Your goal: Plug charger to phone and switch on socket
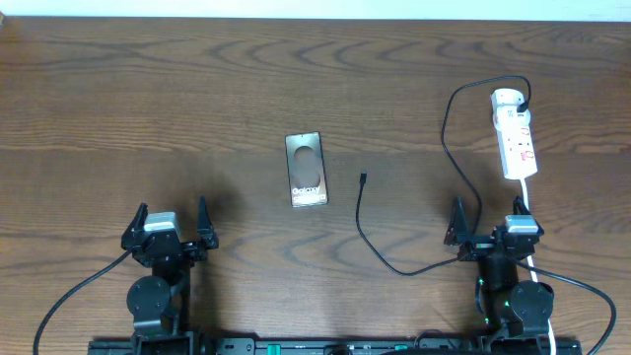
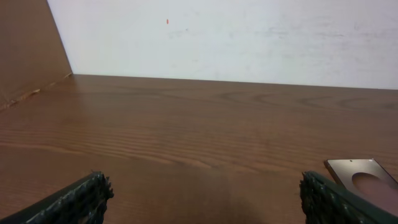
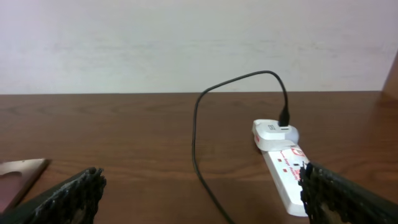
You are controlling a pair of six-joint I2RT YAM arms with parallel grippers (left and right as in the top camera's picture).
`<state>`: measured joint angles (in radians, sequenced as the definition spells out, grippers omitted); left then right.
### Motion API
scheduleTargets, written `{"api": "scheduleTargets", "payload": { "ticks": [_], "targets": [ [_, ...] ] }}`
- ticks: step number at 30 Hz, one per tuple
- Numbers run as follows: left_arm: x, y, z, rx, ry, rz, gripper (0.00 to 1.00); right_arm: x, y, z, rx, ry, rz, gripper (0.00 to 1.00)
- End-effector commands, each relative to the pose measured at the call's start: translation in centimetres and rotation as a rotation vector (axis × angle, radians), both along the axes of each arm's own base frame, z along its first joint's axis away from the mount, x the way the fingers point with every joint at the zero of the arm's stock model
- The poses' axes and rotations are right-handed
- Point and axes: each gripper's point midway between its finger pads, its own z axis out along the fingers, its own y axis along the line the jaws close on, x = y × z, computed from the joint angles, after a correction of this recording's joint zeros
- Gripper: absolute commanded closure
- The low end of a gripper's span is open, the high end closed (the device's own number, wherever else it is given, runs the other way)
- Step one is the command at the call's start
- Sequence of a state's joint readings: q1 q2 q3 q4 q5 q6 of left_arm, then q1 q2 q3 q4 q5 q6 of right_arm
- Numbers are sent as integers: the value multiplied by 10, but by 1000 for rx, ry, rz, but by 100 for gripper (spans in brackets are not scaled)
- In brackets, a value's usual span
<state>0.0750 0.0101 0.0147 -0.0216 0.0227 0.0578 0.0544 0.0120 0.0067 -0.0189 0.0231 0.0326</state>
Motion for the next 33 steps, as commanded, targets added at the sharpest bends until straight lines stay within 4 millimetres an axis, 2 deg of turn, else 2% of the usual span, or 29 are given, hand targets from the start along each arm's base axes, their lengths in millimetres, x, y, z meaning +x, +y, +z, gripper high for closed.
{"api": "scheduleTargets", "payload": {
  "ticks": [1, 8, 13, 21, 28, 33],
  "targets": [
    [-2, 3, -10, -15, 37, 21, 5, 0, 8, 0, -14, 3, 50, 1],
    [-3, 3, 27, -77, -21, 27, 5, 3, 8, 10, -23, 38, 51, 1],
    [1, 3, 48, -79, 3, 27, 5, 11, 8, 28, -35, 73, 52, 1],
    [30, -8, 76, -96, 106, -42, 5, 32, 14, 62, -33, 113, 81, 1],
    [56, -29, 98, -127, 160, -174, 5, 49, 19, 71, -31, 173, 107, 1],
    [70, -41, 99, -159, 258, -239, 5, 58, 22, 72, -32, 268, 124, 1]
  ]
}}
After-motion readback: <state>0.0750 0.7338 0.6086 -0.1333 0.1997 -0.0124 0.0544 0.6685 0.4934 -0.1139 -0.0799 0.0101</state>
